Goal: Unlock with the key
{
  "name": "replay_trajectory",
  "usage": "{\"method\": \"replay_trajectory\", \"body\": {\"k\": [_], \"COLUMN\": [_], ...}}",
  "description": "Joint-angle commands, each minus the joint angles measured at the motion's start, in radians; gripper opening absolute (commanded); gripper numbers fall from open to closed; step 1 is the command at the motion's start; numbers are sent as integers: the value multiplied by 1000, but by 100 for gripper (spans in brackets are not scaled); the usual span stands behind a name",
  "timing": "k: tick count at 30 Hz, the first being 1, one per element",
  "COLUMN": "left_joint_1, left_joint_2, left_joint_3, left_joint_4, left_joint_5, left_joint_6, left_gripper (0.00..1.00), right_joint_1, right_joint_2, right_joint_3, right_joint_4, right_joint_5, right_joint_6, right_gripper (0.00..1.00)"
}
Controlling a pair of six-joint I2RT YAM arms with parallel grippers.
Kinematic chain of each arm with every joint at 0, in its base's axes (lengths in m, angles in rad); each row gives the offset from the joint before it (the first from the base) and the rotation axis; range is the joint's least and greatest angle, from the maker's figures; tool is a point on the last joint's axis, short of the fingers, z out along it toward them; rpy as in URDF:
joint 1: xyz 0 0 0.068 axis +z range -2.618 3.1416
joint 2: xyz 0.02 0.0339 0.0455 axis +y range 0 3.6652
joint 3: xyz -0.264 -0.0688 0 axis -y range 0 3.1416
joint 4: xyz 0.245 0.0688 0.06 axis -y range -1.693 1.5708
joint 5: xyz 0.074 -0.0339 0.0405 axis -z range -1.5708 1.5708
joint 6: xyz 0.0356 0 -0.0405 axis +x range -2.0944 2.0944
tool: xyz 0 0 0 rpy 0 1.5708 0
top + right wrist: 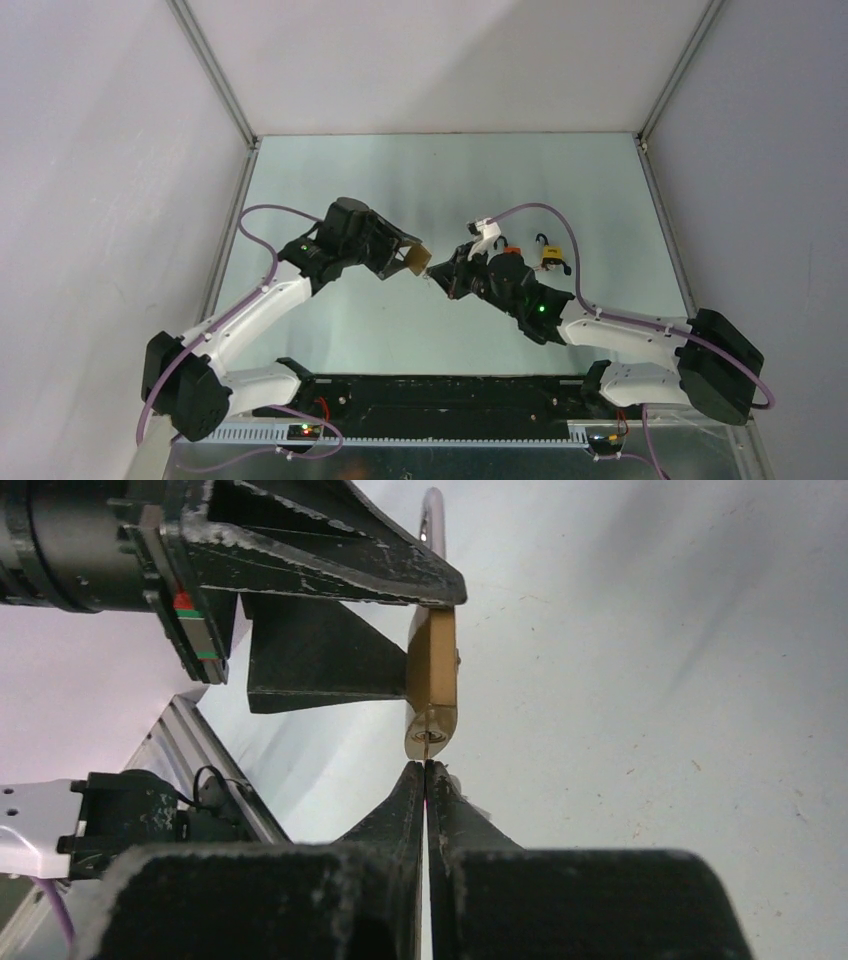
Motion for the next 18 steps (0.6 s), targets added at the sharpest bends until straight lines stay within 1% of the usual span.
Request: {"method": "replay_trajectory", "body": {"k": [1, 5, 8, 9, 10, 14, 18], "left_joint_1": [-38, -51, -53, -51, -51, -47, -41], "left_joint_2": [-77, -152, -210, -219, -233, -250, -258], "left_joint_3": [44, 0, -55, -67, -96, -160, -168], "left_joint_4": [91, 173, 265, 287, 343, 479, 527], "left_joint_5": [48, 11, -2, -1, 4, 45, 60], "left_joint_6": [14, 16, 11, 9, 1, -22, 14], "left_gripper": [0, 0, 0, 0, 0, 0, 0], "right_joint_1": [-44, -102, -139, -145, -160, -202, -235], "right_joint_2": [27, 45, 61, 69, 74, 99, 135], "right_joint_3": [48, 47, 48, 48, 48, 48, 48], "right_joint_4": [80, 128, 179, 204, 218, 294, 346], "right_joint_5": [-66, -172, -257, -273, -303, -395, -474], "right_joint_6": [130, 291, 391, 435, 476, 586, 687], "right_gripper": [0, 0, 0, 0, 0, 0, 0]}}
